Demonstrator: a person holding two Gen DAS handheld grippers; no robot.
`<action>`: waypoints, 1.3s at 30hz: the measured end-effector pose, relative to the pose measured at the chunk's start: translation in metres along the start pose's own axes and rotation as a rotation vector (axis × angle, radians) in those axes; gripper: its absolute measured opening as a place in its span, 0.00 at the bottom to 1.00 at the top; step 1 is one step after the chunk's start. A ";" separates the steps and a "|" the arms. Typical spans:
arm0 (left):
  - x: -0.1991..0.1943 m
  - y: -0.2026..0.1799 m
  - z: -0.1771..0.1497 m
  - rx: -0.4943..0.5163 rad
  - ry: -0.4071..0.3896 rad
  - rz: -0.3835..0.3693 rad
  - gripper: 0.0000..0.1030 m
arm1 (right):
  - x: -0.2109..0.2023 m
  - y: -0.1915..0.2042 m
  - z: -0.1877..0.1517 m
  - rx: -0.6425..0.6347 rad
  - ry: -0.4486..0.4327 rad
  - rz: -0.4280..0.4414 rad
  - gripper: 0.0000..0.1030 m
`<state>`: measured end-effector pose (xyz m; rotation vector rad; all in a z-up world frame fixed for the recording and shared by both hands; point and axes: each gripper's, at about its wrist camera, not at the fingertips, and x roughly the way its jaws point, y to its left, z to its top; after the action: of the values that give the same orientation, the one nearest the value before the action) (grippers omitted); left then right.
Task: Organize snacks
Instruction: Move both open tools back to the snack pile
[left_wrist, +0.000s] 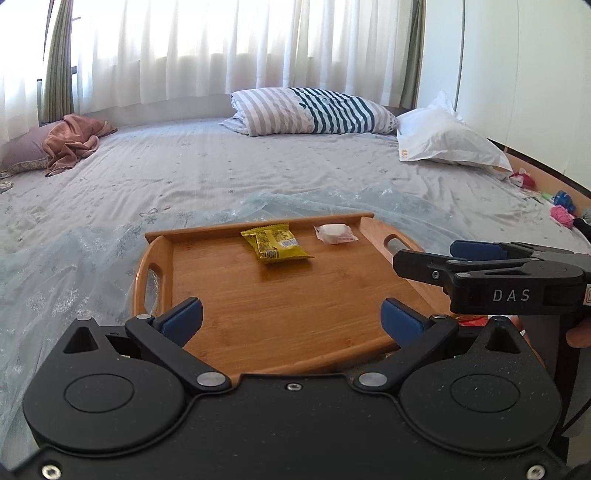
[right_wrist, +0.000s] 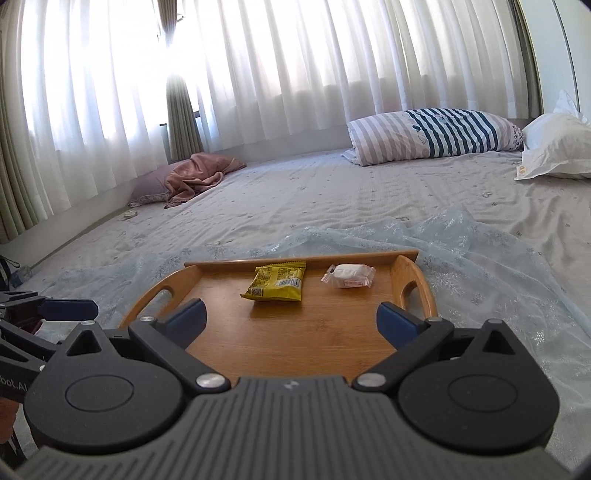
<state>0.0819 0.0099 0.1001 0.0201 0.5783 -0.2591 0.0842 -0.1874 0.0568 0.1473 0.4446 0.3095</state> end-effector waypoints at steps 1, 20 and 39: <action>-0.005 0.000 -0.003 -0.002 -0.002 0.003 1.00 | -0.003 0.001 -0.002 -0.001 -0.004 0.002 1.00; -0.067 -0.004 -0.080 -0.032 -0.032 0.102 1.00 | -0.057 0.031 -0.078 -0.029 -0.056 -0.082 1.00; -0.051 0.007 -0.121 -0.203 0.060 0.165 0.96 | -0.077 0.053 -0.131 -0.009 -0.056 -0.108 0.96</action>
<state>-0.0226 0.0396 0.0257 -0.1205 0.6563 -0.0391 -0.0537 -0.1532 -0.0186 0.1221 0.3940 0.2014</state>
